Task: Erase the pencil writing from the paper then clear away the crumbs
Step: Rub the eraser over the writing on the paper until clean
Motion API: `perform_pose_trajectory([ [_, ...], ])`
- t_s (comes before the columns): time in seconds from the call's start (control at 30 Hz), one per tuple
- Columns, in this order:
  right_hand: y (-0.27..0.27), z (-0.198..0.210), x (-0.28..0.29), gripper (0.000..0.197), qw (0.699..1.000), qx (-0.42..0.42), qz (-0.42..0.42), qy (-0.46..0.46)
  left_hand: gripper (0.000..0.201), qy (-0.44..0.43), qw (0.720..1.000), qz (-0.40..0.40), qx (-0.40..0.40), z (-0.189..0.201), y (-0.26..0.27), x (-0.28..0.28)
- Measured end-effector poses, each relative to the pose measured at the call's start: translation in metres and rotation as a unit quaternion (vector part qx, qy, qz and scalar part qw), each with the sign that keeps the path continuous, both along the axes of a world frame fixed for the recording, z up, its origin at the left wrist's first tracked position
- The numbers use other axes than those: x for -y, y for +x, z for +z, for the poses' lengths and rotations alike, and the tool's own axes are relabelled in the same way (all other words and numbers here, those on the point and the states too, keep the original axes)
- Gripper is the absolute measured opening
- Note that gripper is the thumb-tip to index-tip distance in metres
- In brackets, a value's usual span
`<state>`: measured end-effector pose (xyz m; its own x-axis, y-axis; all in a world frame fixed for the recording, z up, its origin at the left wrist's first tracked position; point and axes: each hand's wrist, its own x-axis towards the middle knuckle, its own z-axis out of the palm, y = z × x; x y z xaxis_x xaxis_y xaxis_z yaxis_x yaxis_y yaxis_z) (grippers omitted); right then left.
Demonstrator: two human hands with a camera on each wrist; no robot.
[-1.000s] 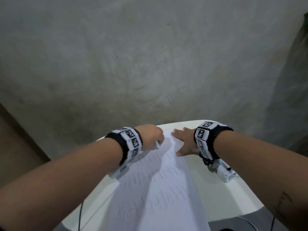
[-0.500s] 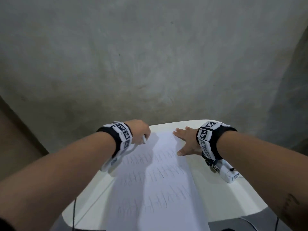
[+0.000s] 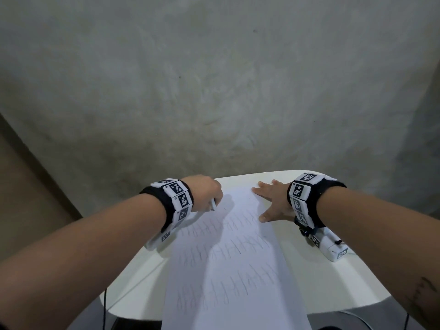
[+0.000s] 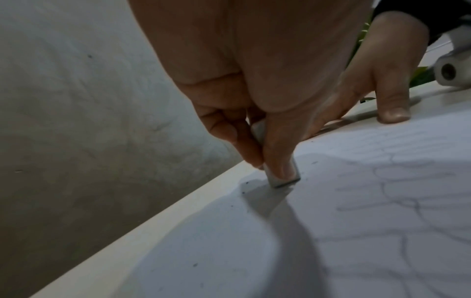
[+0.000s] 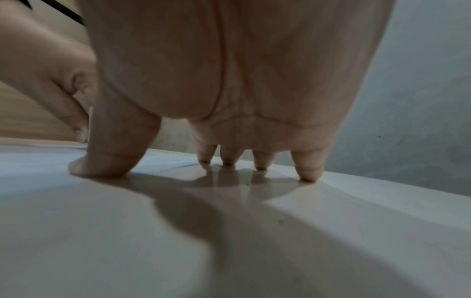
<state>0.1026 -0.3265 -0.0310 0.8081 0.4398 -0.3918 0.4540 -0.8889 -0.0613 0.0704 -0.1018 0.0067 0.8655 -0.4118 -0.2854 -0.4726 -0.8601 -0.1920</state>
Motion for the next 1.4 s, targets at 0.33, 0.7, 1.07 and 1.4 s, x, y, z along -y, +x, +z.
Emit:
perform_pose_trajectory([
  [0.33,0.002,0.016,-0.03,0.078,0.997,0.06,0.008,-0.04,0.016,-0.062,0.996,0.028,0.05,-0.012,-0.002,0.014],
  [0.7,-0.023,0.023,-0.051,0.075,0.999,0.024,0.017,-0.015,0.025,-0.095,0.994,-0.003,0.053,-0.007,0.01,0.047],
  [1.07,-0.02,0.004,-0.046,0.091,0.998,0.054,0.011,-0.027,0.019,-0.008,1.0,0.016,-0.013,0.0,-0.016,-0.008],
  [1.4,-0.019,0.007,-0.048,0.093,0.998,0.05,0.017,-0.044,0.019,0.0,0.999,0.035,-0.031,-0.003,-0.042,-0.037],
])
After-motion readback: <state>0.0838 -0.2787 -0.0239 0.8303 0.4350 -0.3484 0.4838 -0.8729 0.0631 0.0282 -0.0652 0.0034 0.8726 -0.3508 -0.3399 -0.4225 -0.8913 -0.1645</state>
